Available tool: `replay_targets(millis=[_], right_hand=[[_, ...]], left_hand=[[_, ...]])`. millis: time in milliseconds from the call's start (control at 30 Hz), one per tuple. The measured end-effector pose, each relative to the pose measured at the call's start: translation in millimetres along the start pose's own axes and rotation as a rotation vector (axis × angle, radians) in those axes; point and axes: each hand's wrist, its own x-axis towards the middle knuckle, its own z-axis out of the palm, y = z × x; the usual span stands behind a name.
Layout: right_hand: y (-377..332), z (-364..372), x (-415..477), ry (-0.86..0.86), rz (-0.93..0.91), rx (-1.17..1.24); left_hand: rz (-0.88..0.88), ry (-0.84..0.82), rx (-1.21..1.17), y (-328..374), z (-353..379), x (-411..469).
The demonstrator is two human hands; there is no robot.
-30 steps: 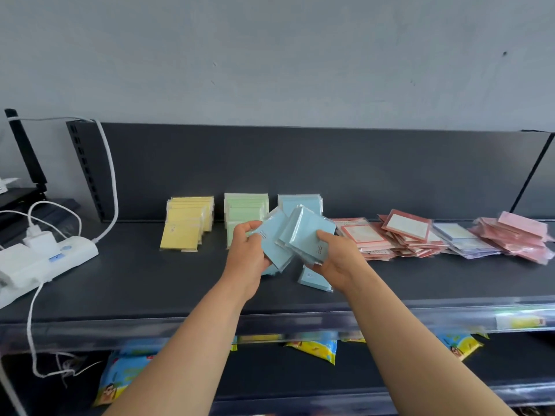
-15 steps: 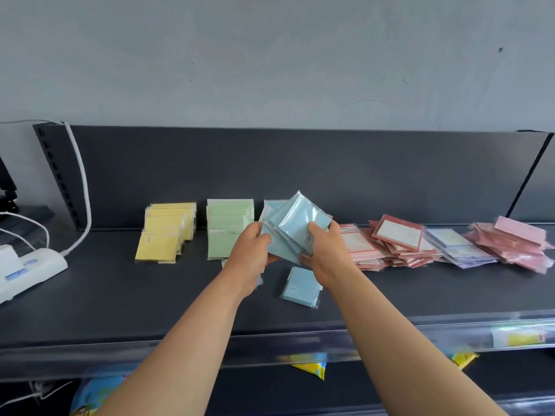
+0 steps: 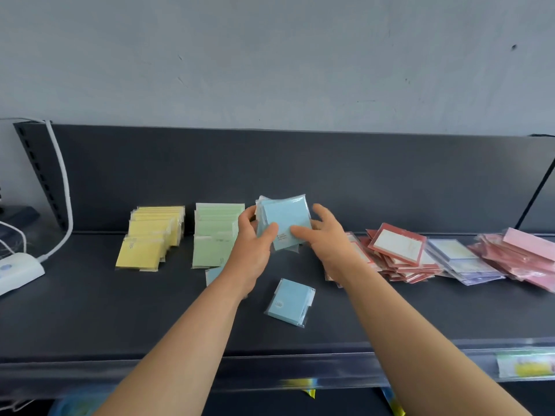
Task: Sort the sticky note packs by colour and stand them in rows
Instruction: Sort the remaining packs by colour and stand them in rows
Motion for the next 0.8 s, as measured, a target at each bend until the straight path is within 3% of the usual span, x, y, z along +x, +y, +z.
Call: replay_targets(millis=[100,367,533,800], right_hand=[[-7,-4,10,-0.087,-0.011,-0.095],[-8,-21,39,-0.116,-0.01,-0.17],[-1,-17,62,-0.055,-0.007,-0.366],[21,-7,90,-0.053,0.001,-0.748]], left_hand=[[0.006,-0.008,0.108,-4,6,5],[0.033,0.037,0.534,2,4,32],[0.029,0.017,0.822,-4,9,57],[-0.117,-0.046,1.005,-26,10,78]])
